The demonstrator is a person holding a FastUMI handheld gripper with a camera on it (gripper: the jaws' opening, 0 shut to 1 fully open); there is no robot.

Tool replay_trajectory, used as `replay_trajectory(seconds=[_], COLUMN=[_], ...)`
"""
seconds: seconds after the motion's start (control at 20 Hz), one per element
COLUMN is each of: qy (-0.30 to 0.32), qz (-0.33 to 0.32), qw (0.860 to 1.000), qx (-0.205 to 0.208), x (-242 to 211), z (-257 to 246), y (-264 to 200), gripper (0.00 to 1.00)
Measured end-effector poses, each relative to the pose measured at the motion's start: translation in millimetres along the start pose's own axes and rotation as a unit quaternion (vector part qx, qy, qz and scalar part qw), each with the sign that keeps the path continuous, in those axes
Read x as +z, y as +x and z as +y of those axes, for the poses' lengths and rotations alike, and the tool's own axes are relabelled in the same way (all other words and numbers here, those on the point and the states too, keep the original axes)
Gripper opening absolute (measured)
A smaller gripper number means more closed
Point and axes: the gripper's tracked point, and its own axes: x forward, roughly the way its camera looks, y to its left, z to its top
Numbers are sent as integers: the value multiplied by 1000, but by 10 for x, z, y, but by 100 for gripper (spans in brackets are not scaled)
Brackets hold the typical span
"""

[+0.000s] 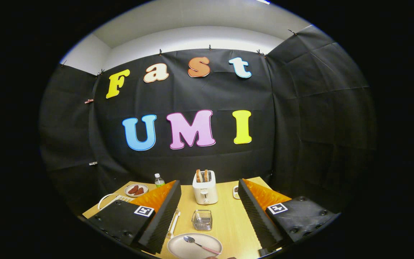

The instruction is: Take the plate from the dish rack, then take the spoon from the basket and place it into the plate.

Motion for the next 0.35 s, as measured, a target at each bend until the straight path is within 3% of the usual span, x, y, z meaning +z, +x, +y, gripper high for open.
replay_trajectory(seconds=[0.35], qy=[7], qz=[-7], qw=[1000], qx=[-4], x=[22], z=[148], y=[4], gripper=[98])
